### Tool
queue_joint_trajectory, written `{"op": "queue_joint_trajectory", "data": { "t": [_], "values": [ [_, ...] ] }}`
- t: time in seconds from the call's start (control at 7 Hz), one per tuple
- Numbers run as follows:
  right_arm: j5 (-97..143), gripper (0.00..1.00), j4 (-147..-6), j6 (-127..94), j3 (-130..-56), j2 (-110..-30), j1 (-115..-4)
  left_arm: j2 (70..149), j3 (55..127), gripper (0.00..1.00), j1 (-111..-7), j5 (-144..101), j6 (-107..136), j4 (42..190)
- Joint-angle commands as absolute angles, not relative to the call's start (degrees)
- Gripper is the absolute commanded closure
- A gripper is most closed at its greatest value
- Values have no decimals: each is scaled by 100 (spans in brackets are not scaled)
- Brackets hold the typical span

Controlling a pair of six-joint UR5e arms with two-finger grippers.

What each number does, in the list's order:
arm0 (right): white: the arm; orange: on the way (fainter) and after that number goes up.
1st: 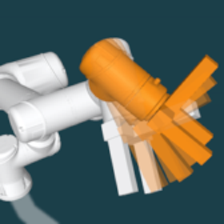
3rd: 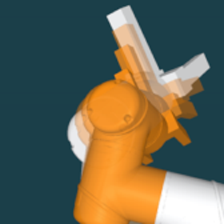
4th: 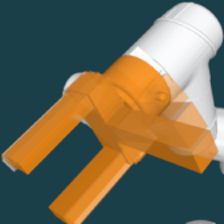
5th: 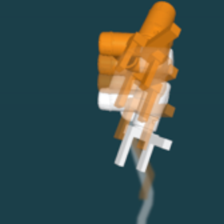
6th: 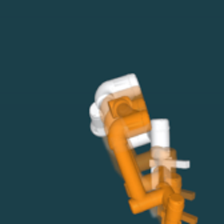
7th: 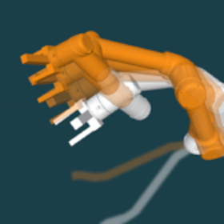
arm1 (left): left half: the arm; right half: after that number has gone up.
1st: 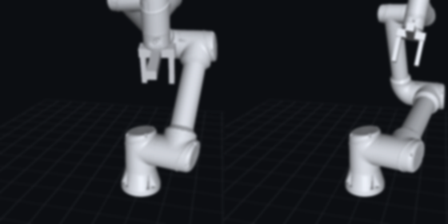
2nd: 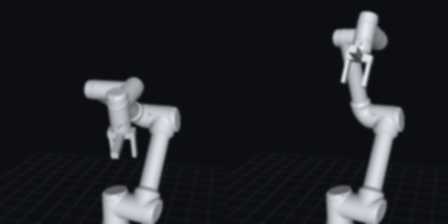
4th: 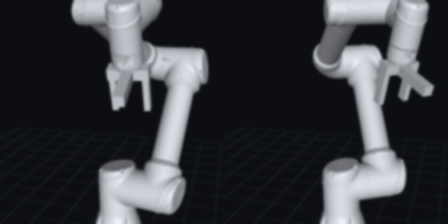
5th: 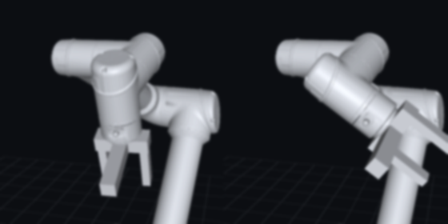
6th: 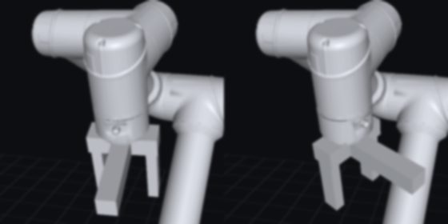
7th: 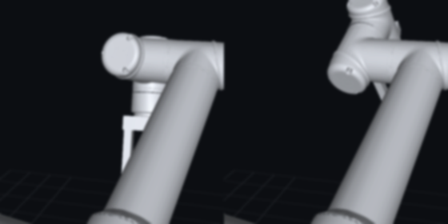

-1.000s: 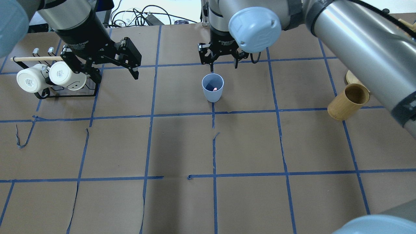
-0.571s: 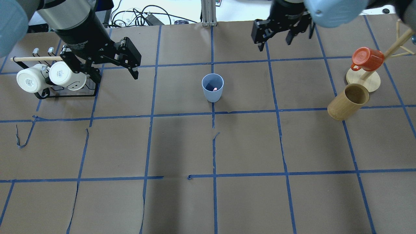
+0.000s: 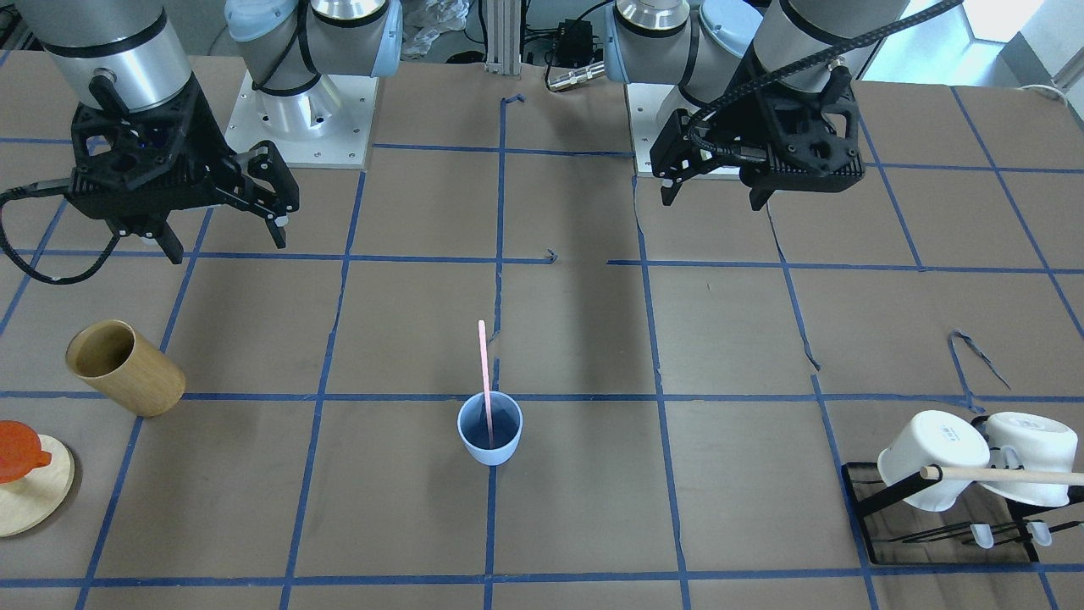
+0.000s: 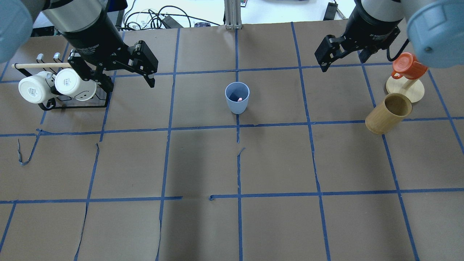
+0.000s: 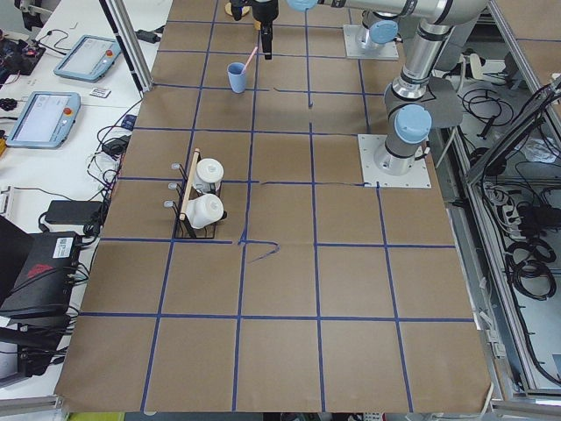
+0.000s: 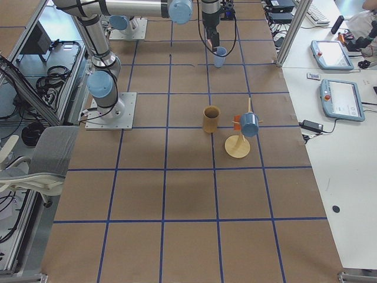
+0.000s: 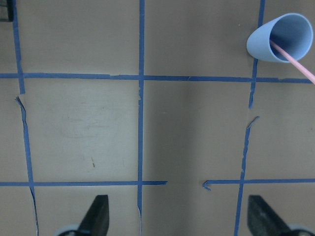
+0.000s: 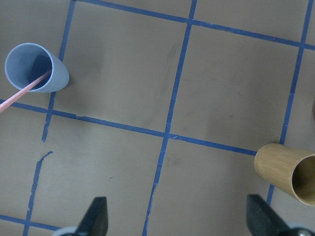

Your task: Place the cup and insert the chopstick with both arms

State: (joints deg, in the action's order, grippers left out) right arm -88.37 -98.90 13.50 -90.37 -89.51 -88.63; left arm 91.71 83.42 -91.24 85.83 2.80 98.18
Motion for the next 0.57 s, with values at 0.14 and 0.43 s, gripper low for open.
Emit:
{"op": "queue_joint_trajectory", "data": {
  "t": [0.14,0.43],
  "values": [
    [-8807,0,-9678,1345,-8677,-8912,-8851,9176,8323,0,-9132,8587,255,9826],
    [-8798,0,-9633,1345,-8736,-8886,-8842,9176,8323,0,-9132,8587,220,9826]
  ]
}}
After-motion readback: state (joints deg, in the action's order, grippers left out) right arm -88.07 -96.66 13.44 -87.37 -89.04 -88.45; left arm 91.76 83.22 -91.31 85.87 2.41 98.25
